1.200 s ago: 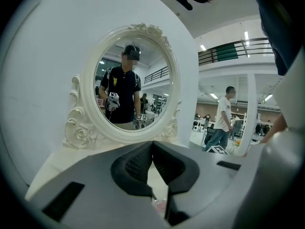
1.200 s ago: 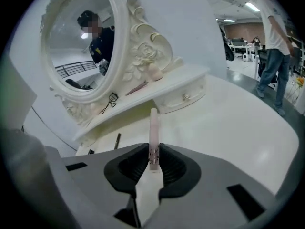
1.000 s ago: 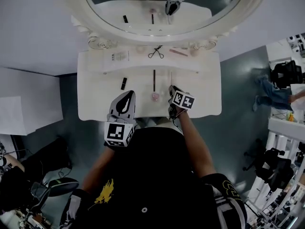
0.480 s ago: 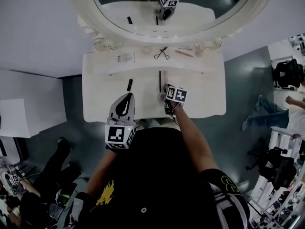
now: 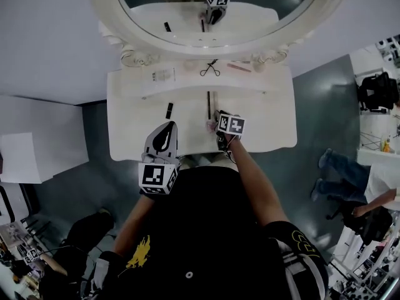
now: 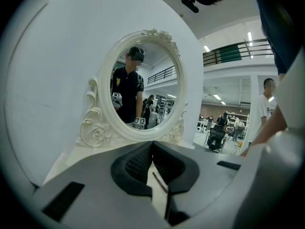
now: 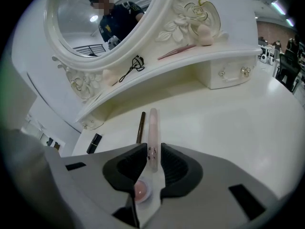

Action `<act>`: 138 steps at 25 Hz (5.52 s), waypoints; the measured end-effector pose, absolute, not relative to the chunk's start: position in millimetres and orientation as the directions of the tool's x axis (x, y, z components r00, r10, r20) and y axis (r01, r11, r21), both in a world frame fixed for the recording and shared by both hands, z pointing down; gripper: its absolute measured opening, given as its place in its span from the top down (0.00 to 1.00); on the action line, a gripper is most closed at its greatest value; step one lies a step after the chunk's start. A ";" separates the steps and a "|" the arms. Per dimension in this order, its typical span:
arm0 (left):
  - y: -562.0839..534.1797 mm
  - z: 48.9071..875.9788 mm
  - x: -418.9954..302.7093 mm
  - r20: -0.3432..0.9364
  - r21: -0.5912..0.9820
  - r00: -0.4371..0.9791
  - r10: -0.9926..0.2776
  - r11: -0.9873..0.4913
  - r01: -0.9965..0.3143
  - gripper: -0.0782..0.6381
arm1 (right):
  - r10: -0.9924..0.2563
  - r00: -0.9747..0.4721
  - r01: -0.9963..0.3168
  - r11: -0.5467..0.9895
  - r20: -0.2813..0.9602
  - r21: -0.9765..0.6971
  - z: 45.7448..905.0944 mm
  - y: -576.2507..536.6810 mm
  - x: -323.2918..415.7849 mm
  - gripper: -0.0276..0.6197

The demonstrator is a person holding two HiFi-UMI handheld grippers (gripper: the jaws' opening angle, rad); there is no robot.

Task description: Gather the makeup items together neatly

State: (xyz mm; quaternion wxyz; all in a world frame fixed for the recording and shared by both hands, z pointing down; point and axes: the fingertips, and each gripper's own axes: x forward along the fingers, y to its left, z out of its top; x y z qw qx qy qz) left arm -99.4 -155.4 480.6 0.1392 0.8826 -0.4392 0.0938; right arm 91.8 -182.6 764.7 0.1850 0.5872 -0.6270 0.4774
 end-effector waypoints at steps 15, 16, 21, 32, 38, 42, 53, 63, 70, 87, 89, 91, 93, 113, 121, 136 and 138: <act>-138.1 507.2 -131.7 0.298 0.135 0.654 -0.695 -0.648 -0.750 0.87 | -0.674 -0.145 -0.964 -0.069 0.725 -0.257 755.5 -127.6 70.2 0.74; -136.0 507.3 -134.7 0.298 0.134 0.655 -0.694 -0.649 -0.749 0.87 | -0.671 -0.139 -0.970 -0.057 0.729 -0.238 756.1 -123.1 63.5 0.70; -127.9 508.3 -146.8 0.304 0.132 0.649 -0.698 -0.644 -0.754 0.87 | -0.645 -0.098 -0.991 -0.010 0.758 -0.136 764.9 -119.7 37.5 0.56; -117.0 509.4 -157.1 0.302 0.137 0.631 -0.715 -0.623 -0.770 0.87 | -0.602 -0.094 -0.995 0.072 0.793 -0.064 773.9 -118.8 30.7 0.57; -118.5 506.5 -154.6 0.291 0.141 0.616 -0.732 -0.604 -0.785 0.87 | -0.655 -0.129 -0.987 0.154 0.745 -0.035 748.6 -117.1 46.9 0.57; -115.2 505.9 -154.3 0.289 0.141 0.598 -0.747 -0.585 -0.799 0.87 | -0.670 -0.109 -0.985 0.174 0.734 0.013 740.5 -145.0 98.9 0.57; -106.2 505.5 -163.8 0.337 0.088 0.501 -0.797 -0.503 -0.860 0.87 | -0.624 -0.174 -0.953 0.300 0.762 0.028 760.0 -208.6 136.1 0.57; -106.3 510.7 -168.3 0.359 0.071 0.479 -0.801 -0.488 -0.870 0.87 | -0.596 -0.179 -0.962 0.274 0.783 -0.011 775.1 -208.1 137.0 0.57; -108.3 507.7 -180.6 0.333 0.090 0.489 -0.806 -0.489 -0.868 0.87 | -0.637 -0.126 -0.985 0.169 0.761 -0.022 761.6 -195.4 142.9 0.56; -100.9 513.2 -247.2 0.292 0.149 0.415 -0.862 -0.388 -0.910 0.87 | -0.635 -0.329 -0.944 0.246 0.699 -0.220 749.2 -200.1 -137.3 0.67; -98.4 515.4 -258.4 0.304 0.148 0.391 -0.869 -0.362 -0.920 0.87 | -0.607 -0.312 -0.948 0.253 0.731 -0.195 760.8 -201.4 -151.3 0.65; -97.1 514.1 -268.4 0.311 0.143 0.371 -0.875 -0.343 -0.928 0.87 | -0.592 -0.266 -0.959 0.240 0.761 -0.148 767.3 -204.7 -157.4 0.64; -95.9 511.4 -275.0 0.311 0.135 0.358 -0.880 -0.332 -0.934 0.87 | -0.591 -0.229 -0.967 0.229 0.773 -0.111 767.3 -206.7 -159.8 0.70; -103.2 514.6 -230.4 0.321 0.118 0.484 -0.814 -0.473 -0.873 0.87 | -0.650 -0.005 -1.000 -0.001 0.760 -0.008 758.7 -206.1 -7.2 0.80; -97.7 528.1 -224.5 0.369 0.177 0.510 -0.777 -0.480 -0.859 0.87 | -0.642 0.028 -0.999 0.014 0.766 0.048 751.1 -202.0 -4.8 0.75; -66.9 459.0 -167.7 0.222 0.131 0.621 -0.752 -0.608 -0.783 0.87 | -0.925 -0.016 -1.000 0.012 0.380 -0.014 545.5 -62.1 45.8 0.92; -41.7 448.8 -158.6 0.210 0.109 0.621 -0.755 -0.613 -0.783 0.87 | -0.950 -0.049 -0.998 0.034 0.308 -0.054 512.4 -31.8 49.2 0.93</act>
